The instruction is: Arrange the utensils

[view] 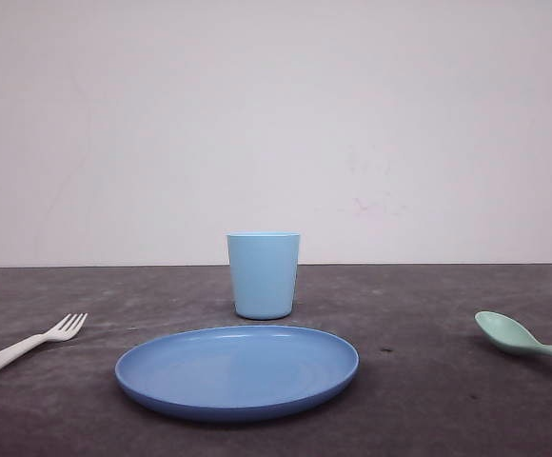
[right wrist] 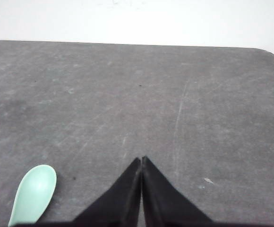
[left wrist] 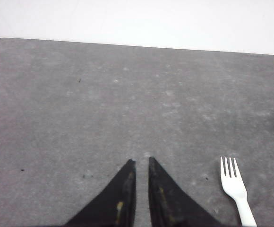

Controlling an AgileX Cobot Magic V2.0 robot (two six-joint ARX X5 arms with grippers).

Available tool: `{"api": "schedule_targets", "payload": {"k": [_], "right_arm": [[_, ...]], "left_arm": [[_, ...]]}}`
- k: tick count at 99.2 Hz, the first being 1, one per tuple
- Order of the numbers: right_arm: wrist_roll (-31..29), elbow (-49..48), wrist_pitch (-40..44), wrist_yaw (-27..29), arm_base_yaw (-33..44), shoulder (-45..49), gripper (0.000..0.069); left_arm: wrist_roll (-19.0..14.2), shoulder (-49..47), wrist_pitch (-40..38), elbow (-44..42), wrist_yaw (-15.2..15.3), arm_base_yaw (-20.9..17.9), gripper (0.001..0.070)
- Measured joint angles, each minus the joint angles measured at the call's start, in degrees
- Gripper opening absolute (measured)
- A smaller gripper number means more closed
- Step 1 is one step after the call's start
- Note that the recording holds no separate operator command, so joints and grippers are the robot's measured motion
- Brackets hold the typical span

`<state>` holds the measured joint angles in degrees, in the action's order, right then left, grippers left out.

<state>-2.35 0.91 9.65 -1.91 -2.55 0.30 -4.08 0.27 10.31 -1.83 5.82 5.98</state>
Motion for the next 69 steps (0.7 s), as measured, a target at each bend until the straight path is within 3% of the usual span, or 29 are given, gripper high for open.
{"api": "schedule_targets", "payload": {"k": [69], "right_arm": [[-2.1,0.0,0.0,-1.6,0.0,0.0,0.0001]], "left_arm": [[0.0,0.0,0.0,0.0,0.0,0.0,0.0024]]}}
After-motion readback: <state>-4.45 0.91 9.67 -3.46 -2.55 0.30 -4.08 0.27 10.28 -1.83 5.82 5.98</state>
